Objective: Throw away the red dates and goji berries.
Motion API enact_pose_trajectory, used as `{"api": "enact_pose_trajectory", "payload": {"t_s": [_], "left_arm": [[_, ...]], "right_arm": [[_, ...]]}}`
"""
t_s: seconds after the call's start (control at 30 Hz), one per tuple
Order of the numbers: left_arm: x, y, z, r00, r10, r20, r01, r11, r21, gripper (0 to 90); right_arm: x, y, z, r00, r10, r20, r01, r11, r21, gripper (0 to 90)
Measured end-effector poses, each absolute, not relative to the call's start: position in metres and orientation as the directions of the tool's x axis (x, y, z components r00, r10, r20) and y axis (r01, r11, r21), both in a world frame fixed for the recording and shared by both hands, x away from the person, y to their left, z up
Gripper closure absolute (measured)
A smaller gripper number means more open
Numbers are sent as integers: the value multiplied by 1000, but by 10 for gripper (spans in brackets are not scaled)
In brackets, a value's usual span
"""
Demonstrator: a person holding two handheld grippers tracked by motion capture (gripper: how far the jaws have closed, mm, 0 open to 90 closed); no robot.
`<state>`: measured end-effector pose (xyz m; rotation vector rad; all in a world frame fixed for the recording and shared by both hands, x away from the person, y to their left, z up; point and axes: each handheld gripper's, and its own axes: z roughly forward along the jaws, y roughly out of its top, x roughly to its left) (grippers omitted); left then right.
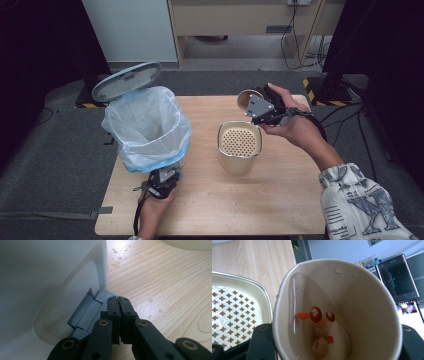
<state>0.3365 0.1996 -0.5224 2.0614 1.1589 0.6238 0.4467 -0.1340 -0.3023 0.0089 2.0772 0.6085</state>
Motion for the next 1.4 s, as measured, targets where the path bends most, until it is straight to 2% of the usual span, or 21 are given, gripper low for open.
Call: {"api": "enact_pose_trajectory", "payload": {"t_s": [1.4], "left_arm": [[339, 202, -522, 520, 849, 90, 525, -401, 750, 873]], "right_arm": [[449, -128, -299, -488, 114, -865, -252, 931, 265, 363]]}}
